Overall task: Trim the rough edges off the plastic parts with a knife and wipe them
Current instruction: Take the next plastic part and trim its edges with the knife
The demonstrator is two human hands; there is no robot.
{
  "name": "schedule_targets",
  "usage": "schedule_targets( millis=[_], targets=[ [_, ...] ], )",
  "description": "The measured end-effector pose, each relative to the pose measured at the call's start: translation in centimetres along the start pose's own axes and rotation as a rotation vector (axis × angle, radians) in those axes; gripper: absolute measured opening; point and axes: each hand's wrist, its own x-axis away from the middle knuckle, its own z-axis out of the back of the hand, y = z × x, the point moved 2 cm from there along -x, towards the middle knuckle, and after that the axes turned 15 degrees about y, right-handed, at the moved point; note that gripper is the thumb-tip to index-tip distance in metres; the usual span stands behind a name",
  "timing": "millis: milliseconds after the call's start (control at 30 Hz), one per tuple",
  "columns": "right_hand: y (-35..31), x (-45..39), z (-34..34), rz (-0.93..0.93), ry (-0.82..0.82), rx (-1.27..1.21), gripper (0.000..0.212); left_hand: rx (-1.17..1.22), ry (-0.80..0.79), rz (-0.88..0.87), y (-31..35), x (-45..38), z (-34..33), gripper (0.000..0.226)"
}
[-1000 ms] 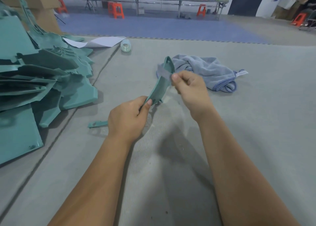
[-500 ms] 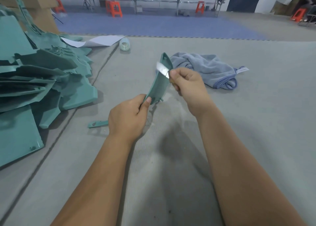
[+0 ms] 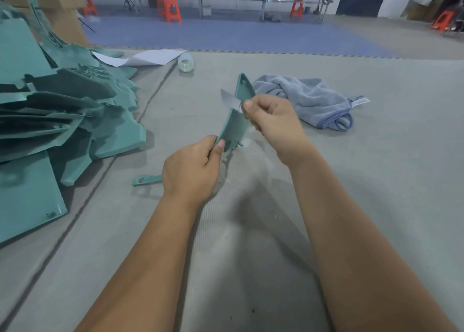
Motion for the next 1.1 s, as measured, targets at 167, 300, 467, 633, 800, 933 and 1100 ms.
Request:
schedule_targets(
  millis=[167, 300, 467, 633, 800, 933, 1100],
  targets=[
    [-1.3, -2.6, 1.3, -0.013, 0.216, 0.071, 0.024, -0.002, 0.010, -0.018, 0.0, 0.0, 0.0, 0.035],
    [-1.2, -2.4, 1.3, -0.174, 0.206, -0.012, 0.037, -0.014, 0.015, -0.023, 0.0, 0.0, -0.1, 0.035],
    [0.0, -0.8, 1.1, -0.253, 0.066, -0.265, 0.021, -0.032, 0.020, -0.031, 0.0, 0.0, -0.1, 0.036],
    [0.1, 0.1, 0.8, -0.164, 0.033, -0.278, 0.029, -0.012, 0.027, -0.031, 0.0, 0.0, 0.1, 0.035],
    [-0.6, -0.3, 0.7, -0.154, -0.047, -0.187, 0.036, -0.023, 0.011, -0.031, 0.0, -0.1, 0.0, 0.035],
    [-0.9, -0.9, 0.6, -0.142, -0.022, -0.206, 0.022, -0.012, -0.007, -0.018, 0.0, -0.1, 0.0, 0.035],
    [-1.0, -1.2, 0.4, 0.006, 0.018, -0.127, 0.020, 0.009, -0.010, 0.004, 0.1, -0.1, 0.1, 0.037]
  ],
)
